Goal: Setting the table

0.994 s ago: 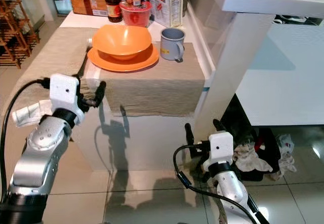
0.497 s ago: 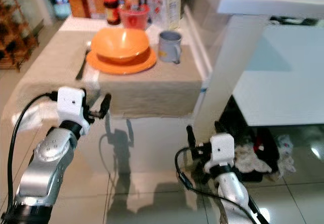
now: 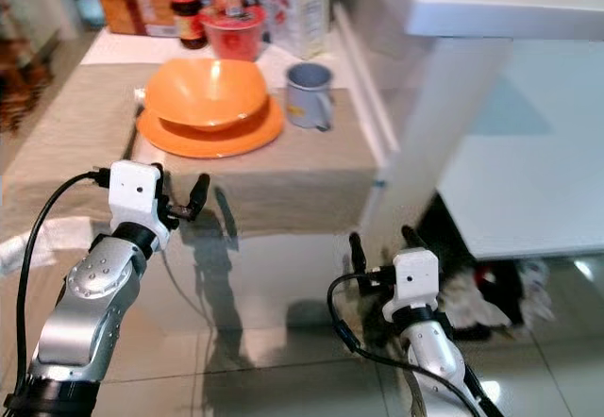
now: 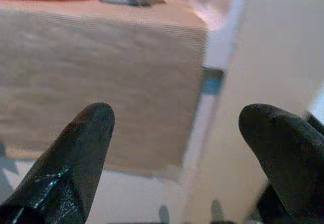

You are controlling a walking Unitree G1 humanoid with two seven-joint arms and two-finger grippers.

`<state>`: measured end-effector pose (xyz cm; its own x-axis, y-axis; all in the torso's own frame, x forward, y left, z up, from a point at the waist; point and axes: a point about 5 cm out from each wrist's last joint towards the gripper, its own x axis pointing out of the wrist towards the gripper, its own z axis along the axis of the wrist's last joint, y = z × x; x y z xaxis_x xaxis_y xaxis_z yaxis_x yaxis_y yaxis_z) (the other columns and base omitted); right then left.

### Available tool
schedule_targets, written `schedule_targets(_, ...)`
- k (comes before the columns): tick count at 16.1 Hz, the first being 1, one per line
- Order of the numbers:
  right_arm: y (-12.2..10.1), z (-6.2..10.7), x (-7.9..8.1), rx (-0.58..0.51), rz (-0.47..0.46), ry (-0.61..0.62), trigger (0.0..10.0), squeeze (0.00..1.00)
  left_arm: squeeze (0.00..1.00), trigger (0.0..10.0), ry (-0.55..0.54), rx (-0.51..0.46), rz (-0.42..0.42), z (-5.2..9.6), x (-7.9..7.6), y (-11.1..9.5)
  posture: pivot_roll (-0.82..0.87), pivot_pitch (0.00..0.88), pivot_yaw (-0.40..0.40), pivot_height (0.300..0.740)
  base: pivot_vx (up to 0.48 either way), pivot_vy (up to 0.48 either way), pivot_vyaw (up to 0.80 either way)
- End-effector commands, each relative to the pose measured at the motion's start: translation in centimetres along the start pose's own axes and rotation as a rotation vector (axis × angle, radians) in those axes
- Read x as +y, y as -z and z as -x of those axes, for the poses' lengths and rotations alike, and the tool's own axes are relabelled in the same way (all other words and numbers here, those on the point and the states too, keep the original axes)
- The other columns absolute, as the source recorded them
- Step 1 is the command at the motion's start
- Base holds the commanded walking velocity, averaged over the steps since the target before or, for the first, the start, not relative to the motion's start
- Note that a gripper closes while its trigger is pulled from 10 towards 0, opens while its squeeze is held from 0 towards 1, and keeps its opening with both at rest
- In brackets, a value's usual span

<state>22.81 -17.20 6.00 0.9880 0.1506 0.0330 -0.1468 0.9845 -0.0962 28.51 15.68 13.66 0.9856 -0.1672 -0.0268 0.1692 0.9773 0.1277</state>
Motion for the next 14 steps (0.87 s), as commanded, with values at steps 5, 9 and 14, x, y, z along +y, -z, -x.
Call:
schedule_targets(5,0.0,0.1,-0.5,0.000,0.005,0.017,10.0,0.00,0.00,10.0,0.006,-0.011,-0.002,-0.2,-0.3,-0.3,-0.08,0.000,-0.008,0.740,0.435,0.000,0.00)
schedule_targets(9,-3.1,-1.0,0.5,-0.087,0.014,-0.023,10.0,0.00,0.00,10.0,-0.058,-0.054,-0.020,0.5,0.0,-0.8,-0.06,0.000,-0.023,0.740,0.110,0.000,0.00)
schedule_targets(14,-5.4,-2.0,-0.2,-0.135,0.022,-0.006,10.0,0.00,0.00,10.0,-0.082,-0.070,-0.020,0.5,0.2,-1.2,-0.06,0.000,-0.024,0.740,0.000,0.000,0.00)
